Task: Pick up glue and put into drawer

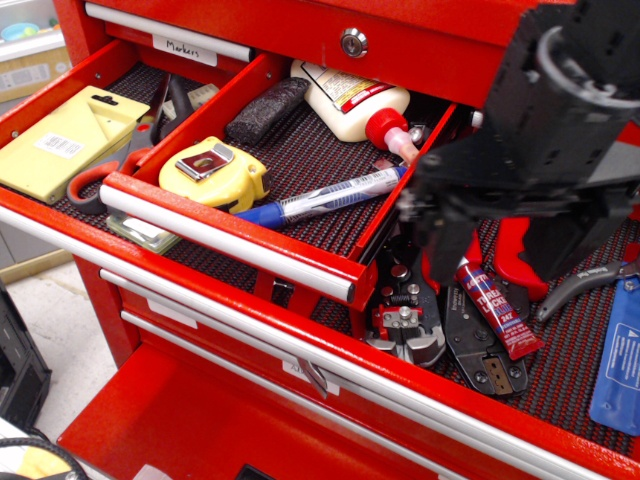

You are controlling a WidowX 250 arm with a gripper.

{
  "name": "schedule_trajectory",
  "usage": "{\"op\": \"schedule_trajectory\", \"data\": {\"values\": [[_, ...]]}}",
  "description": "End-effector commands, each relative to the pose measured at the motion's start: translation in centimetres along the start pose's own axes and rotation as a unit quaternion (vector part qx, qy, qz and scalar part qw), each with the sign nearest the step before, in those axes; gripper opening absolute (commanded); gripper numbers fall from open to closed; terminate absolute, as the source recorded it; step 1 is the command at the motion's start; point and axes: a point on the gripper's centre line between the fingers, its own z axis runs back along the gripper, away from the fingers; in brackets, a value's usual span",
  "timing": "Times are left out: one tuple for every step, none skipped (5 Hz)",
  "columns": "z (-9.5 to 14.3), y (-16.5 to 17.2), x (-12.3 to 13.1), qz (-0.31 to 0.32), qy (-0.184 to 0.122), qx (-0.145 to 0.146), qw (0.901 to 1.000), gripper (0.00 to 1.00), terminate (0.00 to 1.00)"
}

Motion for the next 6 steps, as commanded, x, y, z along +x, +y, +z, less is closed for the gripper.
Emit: {"op": "schedule_trajectory", "data": {"values": [[0.1, -3.6, 2.5, 0.038, 0.016, -0.062, 0.9972, 1.0, 0.0], [-1.5, -4.8, 2.7, 0.066, -0.003, -0.071, 0.9953, 1.0, 0.0], [-3.3, -5.7, 2.9, 0.072, -0.014, -0.078, 0.9942, 1.0, 0.0], [-5.0, -6.2, 2.9, 0.101, -0.012, -0.076, 0.9918, 1.0, 0.0], [-6.2, -6.1, 2.7, 0.11, -0.009, -0.079, 0.9908, 1.0, 0.0], [-7.2, -5.8, 2.6, 0.115, -0.007, -0.082, 0.99, 1.0, 0.0]]}}
